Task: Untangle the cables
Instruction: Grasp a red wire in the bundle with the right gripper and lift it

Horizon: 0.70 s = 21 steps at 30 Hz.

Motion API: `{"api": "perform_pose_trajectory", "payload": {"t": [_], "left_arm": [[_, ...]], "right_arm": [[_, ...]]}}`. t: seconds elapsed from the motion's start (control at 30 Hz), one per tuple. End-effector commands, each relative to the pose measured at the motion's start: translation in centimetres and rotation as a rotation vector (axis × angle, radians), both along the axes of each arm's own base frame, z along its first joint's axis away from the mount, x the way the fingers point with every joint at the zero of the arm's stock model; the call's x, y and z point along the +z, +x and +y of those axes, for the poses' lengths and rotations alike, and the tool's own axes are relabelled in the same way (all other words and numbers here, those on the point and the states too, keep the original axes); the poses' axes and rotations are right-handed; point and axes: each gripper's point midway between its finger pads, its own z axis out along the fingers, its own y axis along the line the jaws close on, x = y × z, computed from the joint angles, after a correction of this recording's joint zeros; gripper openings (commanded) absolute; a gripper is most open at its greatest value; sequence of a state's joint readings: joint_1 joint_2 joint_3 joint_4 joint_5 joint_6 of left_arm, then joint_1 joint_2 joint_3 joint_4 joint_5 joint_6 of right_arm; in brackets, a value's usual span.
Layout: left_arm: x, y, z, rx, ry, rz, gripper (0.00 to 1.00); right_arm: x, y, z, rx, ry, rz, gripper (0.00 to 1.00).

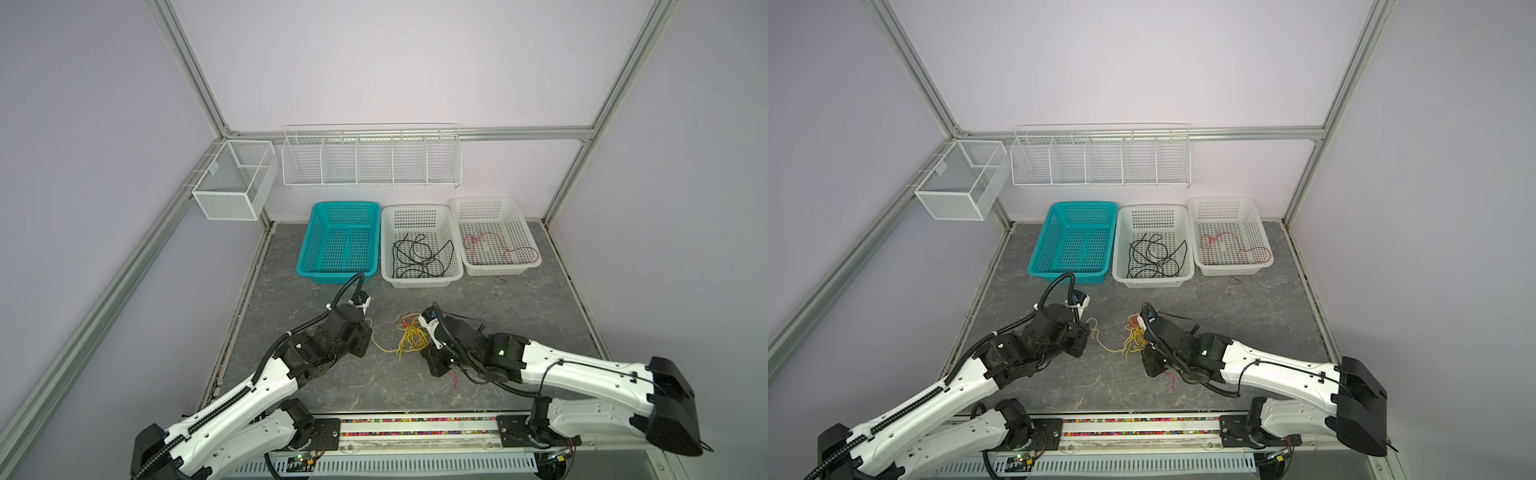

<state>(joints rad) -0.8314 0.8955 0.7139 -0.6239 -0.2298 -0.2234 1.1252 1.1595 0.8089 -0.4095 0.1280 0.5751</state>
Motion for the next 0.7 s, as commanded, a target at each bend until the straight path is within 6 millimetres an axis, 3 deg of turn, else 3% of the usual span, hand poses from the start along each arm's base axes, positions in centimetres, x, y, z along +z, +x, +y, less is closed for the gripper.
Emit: {"api": "perform_pose_trajectory", "payload": {"t": [0.0,0.2,0.3,0.67], "left_arm": [[-0.7,-0.3,-0.2,-0.013,0.005,0.02,0.0],[-0.7,-0.2,0.1,0.006,0.009,0.018,0.0],[-0.6,0.0,0.6,0.035,0.008,0.009,0.0],[-0.5,0.0,0.9,0.056,0.011,0.006,0.0]], "right_arm": [[2.1,0.8,-1.6,-0.027,0.021,-0.058,0.06],[4.6,2.5,-5.5,-0.133,0.052,-0.11,0.06],[4.8,3.4,-8.3,-0.218,0.041,-0.118,0.06],[3.0,5.0,-16.6,-0.511,0.019,-0.068,0.06]]}}
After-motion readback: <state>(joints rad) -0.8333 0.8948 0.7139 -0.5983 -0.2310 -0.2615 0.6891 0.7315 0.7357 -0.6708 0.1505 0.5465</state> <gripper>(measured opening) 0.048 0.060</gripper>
